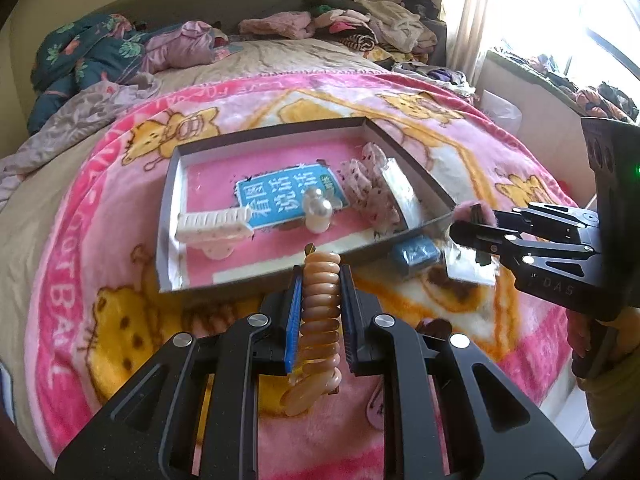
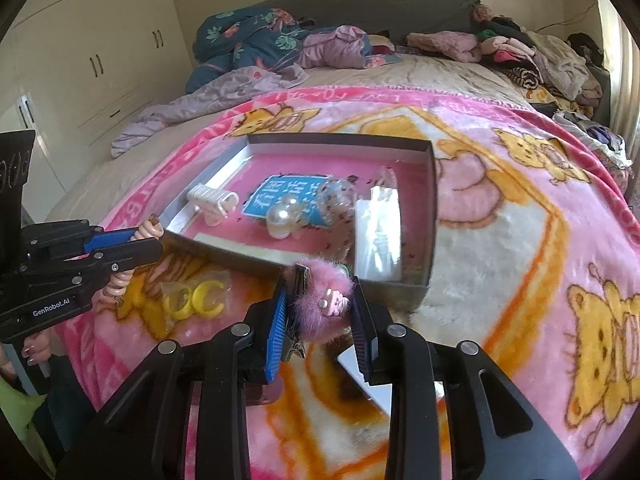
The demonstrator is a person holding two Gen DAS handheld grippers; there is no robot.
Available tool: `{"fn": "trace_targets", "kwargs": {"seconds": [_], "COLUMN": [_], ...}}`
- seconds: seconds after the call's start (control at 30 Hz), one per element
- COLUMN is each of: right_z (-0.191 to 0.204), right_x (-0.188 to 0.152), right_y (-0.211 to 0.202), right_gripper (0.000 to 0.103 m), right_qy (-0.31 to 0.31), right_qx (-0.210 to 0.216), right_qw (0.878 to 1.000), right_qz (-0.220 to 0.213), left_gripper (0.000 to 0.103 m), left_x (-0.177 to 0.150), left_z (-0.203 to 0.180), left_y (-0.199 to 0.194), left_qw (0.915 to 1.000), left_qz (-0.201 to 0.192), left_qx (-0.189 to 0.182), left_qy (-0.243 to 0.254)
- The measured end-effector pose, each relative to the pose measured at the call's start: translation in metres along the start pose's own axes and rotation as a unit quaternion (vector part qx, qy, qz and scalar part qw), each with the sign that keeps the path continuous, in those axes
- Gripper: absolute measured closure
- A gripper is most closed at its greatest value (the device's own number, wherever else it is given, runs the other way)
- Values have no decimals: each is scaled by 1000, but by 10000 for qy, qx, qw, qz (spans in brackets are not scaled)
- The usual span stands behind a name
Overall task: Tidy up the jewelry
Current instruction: 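Carry the spiral hair tie into the box with the left tool while the right carries the charm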
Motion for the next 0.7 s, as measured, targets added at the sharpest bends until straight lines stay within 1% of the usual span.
{"fn": "trace_targets", "kwargs": {"seconds": [0.17, 0.7], "right_z": [-7, -23], "right_x": [9, 37], "right_y": [1, 21], "right_gripper": [75, 75], "right_qy": [41, 166], "right_qx": [-45, -82], "right_qw": [10000, 9998], "right_qz": [-45, -86], "left_gripper": [92, 92], "left_x": [13, 35], "left_z": [1, 20], "left_y": [7, 42], "left_qw": [10000, 9997], "left_qz": [-25, 88], "left_qx": [-14, -118], "left_qy": [46, -191]}}
Point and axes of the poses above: each gripper's, at about its wrist camera, not at the fingertips, and y roughly the way its jaws point, z to its left, x to its top, the point moved 10 cm from there along y, roughly the way its jaws point, and after that the axes turned 6 degrees about y, right-handed, at the moved point
